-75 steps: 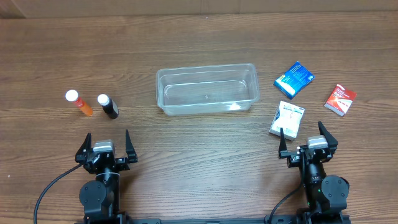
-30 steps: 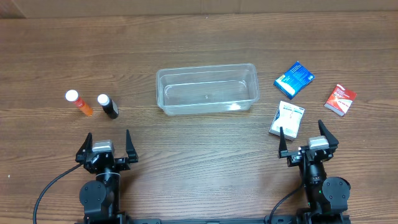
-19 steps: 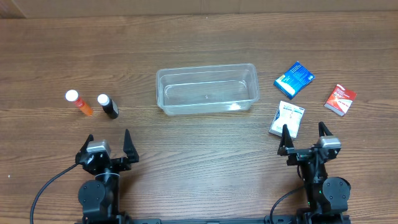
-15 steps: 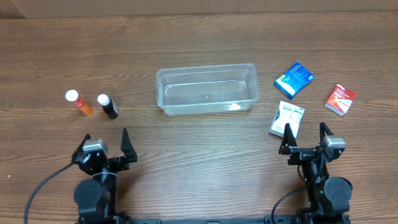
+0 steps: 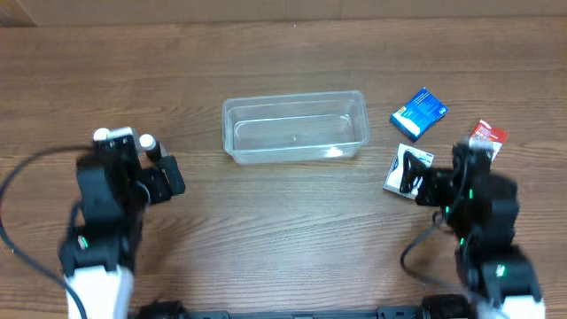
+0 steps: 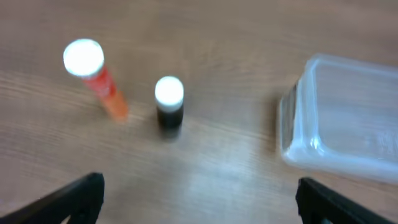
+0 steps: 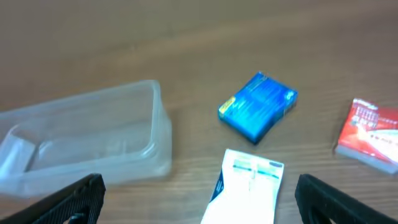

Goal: Pack container
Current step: 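Move the left gripper over the black bottle and grasp it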

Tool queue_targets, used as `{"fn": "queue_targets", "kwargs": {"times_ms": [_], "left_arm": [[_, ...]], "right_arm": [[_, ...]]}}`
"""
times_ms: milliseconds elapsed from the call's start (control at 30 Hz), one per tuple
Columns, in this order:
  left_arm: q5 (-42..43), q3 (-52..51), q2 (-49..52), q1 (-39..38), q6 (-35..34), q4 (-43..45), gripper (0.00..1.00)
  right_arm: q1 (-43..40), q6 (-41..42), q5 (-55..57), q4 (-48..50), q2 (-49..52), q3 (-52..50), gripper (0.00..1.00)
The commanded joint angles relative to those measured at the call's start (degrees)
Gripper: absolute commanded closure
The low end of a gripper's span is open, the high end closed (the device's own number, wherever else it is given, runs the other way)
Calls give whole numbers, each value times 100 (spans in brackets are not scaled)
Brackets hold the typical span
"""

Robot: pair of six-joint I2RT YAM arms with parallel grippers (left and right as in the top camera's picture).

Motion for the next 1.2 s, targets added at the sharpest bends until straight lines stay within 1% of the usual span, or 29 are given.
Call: {"fn": "queue_targets", "kwargs": {"times_ms": [0,67,167,233,433,567,633,933,1067,1167], "left_arm": [[-39,1534,1064,31,-136,-1086,0],[-39,2282,1582,31,-133,-1838,0],[-39,3053,2081,31,-131,-2577,0],[-39,3394,2297,31,-131,-2809,0],[-120,3477,2411,35,-146,-2627,0],[-826,3477,2610,35,-459,-2581,0],[-984,3477,2813,35,-461,-2564,0],[-960,3477,4096,35,-461,-2511,0],[-909,3477,4704,35,-461,-2236,0],[-892,3477,4935,35,-459,-2100,0]], "right_arm": [[15,22,-155,-1128,1248,1532,0],[13,22,-155,-1729,1786,2142,0],[15,20,-286,-2385,2459,2828,0],[15,20,-308,-2669,2769,3069,0],[13,24,-306,-2892,3117,3086,0],[15,24,-306,-2951,3248,3086,0],[13,24,-306,-2970,3294,3086,0],[15,24,-308,-3029,3357,3086,0],[15,24,-306,-3060,3357,3086,0],[15,24,-306,-3080,3357,3086,0]]}}
